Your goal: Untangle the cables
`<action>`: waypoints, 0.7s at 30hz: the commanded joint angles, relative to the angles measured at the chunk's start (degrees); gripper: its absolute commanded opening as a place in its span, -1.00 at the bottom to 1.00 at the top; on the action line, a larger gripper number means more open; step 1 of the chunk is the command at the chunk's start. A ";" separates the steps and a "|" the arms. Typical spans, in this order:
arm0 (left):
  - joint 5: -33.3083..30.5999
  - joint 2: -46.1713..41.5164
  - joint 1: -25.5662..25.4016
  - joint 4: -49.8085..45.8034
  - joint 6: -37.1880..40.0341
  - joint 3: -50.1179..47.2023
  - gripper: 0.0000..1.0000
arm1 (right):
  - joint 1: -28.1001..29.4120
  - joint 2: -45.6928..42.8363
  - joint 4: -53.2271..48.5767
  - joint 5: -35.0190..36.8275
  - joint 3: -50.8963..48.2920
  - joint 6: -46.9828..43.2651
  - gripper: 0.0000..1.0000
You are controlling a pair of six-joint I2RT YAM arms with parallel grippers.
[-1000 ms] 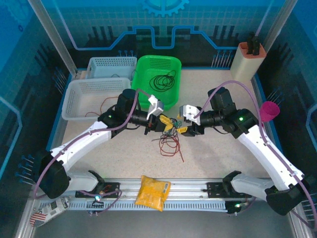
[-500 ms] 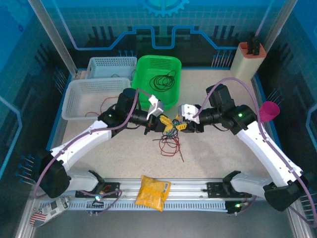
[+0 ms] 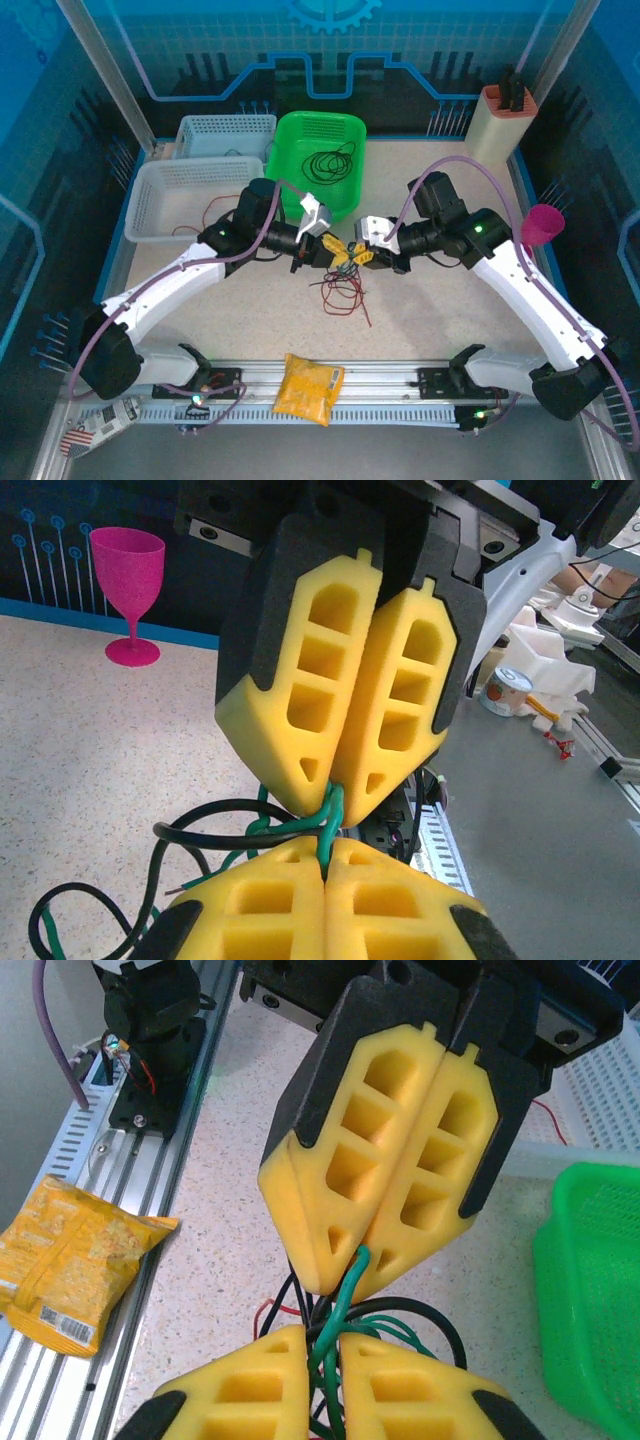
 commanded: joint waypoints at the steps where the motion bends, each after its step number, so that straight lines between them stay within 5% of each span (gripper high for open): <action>1: 1.23 -0.03 -0.29 -0.94 2.01 1.72 -1.00 | 0.23 0.17 -0.81 -0.58 1.70 0.54 -0.94; 2: 0.74 -0.15 -0.30 -0.97 2.03 1.47 -0.97 | -0.09 0.17 -0.69 -1.02 1.64 1.20 -1.00; 6: -0.90 -1.48 -0.21 -0.75 2.76 0.02 -0.23 | -2.33 -0.16 -0.14 -3.86 1.79 4.39 -1.00; 10: -1.28 -2.71 -0.13 -1.15 3.53 -1.31 -0.07 | -4.21 -1.12 1.31 -7.73 1.24 6.75 -1.00; 13: -1.19 -2.55 -0.13 -1.12 3.15 -1.63 -0.13 | -5.23 -1.41 2.56 -9.63 0.83 8.37 -1.00; 21: -1.45 -2.53 -0.05 0.17 1.95 -1.80 -1.00 | -7.01 -1.63 1.82 -10.29 0.87 10.02 -1.00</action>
